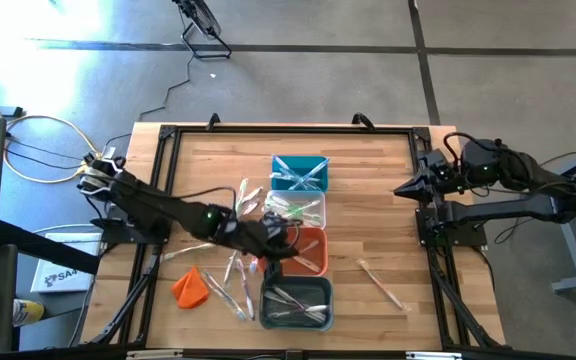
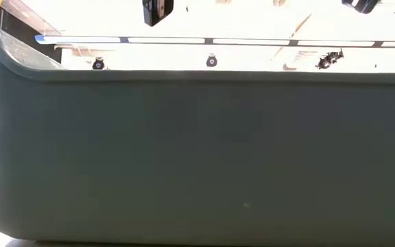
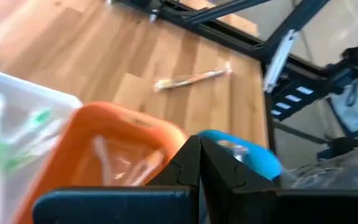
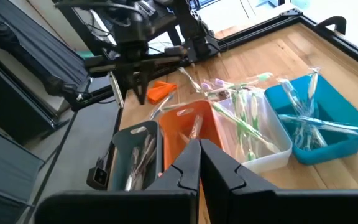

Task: Pick & Place Toothbrushes
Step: Put the orange toothbrush into the orange bin

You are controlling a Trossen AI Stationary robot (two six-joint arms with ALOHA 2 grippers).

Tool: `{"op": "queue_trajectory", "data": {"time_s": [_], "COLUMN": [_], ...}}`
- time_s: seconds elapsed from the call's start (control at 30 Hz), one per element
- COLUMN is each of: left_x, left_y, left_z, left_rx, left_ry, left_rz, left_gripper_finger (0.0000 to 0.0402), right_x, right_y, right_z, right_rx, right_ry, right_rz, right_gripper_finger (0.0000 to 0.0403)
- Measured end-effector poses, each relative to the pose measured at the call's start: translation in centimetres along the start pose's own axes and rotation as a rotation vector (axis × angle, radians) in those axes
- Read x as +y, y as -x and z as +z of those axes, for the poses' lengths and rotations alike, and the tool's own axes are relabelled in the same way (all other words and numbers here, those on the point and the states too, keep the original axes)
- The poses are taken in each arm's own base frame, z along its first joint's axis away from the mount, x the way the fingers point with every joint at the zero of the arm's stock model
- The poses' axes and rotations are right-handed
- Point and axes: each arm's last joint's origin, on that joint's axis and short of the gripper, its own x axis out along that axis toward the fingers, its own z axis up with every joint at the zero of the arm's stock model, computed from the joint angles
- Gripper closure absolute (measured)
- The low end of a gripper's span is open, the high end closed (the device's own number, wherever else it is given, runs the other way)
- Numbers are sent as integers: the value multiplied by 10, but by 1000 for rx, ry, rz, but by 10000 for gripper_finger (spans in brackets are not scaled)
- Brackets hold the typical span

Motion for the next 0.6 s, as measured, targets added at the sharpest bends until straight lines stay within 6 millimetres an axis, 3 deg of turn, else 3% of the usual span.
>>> {"op": "queue_trajectory", "data": {"time_s": [0.27, 0.6], "left_x": [26, 64], "left_y": [22, 50], "left_z": [9, -25], "left_rx": [64, 130], "left_ry": [-49, -58], "left_rz": [84, 105], "left_gripper_finger": [401, 401], "right_x": [-1, -5], "right_y": [1, 0], "right_z": [1, 2], "right_rx": [-26, -72], "right_ry": [18, -2], "right_rz": [-54, -175], "right_gripper_finger": [401, 401]}}
